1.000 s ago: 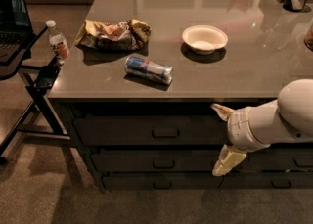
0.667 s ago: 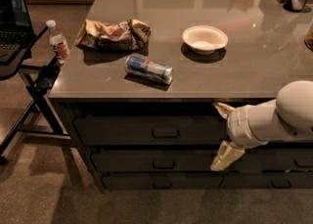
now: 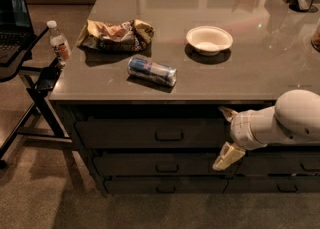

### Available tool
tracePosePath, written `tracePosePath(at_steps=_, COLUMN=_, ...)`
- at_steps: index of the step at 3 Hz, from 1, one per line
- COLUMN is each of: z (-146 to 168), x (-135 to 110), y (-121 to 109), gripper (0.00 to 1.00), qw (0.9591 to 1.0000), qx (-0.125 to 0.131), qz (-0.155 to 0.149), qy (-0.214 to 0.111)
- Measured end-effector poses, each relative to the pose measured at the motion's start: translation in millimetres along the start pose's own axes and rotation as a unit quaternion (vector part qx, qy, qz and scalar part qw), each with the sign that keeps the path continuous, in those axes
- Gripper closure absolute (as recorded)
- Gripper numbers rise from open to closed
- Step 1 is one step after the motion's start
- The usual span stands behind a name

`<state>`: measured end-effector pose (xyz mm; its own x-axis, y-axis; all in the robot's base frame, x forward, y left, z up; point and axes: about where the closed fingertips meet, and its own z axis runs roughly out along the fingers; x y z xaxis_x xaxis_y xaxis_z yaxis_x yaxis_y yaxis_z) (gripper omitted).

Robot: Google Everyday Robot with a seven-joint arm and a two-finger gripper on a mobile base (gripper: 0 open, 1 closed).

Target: Open top drawer

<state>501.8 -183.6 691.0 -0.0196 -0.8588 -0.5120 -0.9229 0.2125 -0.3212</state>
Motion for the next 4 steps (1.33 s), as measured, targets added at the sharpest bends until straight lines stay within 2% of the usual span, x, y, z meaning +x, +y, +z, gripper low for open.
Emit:
tracePosePath(at_steps=2, z=26.1, x=-1.9, y=-8.6, gripper=0.0, qw=0.9999, qx=-0.003, qz=-0.012, qy=-0.009)
tracePosePath(at_steps=4, z=50.0, x=4.7, y=-4.2, gripper=0.0, qw=0.9997, qx=-0.02, qz=-0.01, qy=-0.006)
